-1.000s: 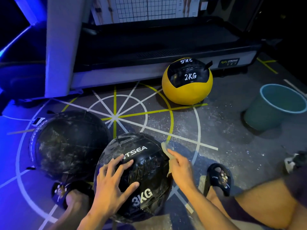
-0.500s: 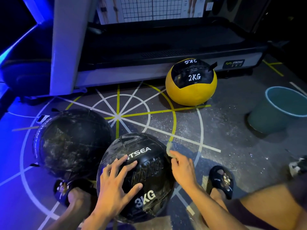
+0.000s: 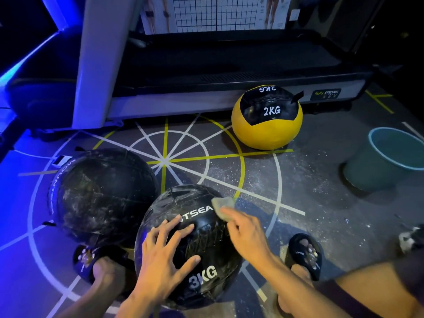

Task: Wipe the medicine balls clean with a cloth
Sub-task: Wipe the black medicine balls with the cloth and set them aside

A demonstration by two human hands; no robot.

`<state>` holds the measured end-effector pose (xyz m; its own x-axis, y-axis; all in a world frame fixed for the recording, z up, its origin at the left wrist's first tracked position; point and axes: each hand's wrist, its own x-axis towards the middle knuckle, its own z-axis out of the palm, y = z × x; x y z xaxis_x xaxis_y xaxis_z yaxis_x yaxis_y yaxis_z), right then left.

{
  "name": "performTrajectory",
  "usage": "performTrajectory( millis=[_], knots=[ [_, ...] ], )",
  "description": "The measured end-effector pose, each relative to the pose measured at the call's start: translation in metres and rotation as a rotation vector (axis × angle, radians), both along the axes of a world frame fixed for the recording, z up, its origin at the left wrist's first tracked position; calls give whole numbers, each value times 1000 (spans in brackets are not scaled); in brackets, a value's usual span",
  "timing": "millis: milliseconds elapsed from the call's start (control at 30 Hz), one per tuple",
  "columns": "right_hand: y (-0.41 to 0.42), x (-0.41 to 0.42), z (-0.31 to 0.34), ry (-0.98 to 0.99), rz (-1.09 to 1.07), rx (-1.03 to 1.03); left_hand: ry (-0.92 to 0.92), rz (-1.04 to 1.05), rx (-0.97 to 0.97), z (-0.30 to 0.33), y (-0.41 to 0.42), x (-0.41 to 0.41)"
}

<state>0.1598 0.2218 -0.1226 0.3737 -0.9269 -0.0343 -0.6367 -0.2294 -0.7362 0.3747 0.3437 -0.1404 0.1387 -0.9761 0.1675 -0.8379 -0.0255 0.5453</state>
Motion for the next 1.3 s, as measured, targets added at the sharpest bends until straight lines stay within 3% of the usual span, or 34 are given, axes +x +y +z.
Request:
performTrajectory(
  millis=[100, 267, 433, 600, 733, 933, 1067, 1300],
  knots=[
    [-14, -1, -5, 9, -229, 190, 6, -1, -5, 0, 0, -3],
    [15, 21, 2, -54, 107, -20, -6, 2, -5, -2, 1, -2],
    [-21, 15, 1, -22, -206, 161, -1, -12, 0, -2, 0, -9],
    [-2, 30, 8, 8, 267, -73, -32, -21, 13, -4, -4, -8],
    [-26, 1, 2, 97, -36, 80, -30, -26, 31, -6, -5, -13],
    [23, 12, 9, 29, 304, -144, -102, -38, 32, -11, -12, -23],
    [0, -5, 17, 60, 40, 24, -186, -50, 58, -5, -19, -32],
    [-8, -24, 11, -7, -24, 103, -235, 14, -74, 9, 1, -27]
  ],
)
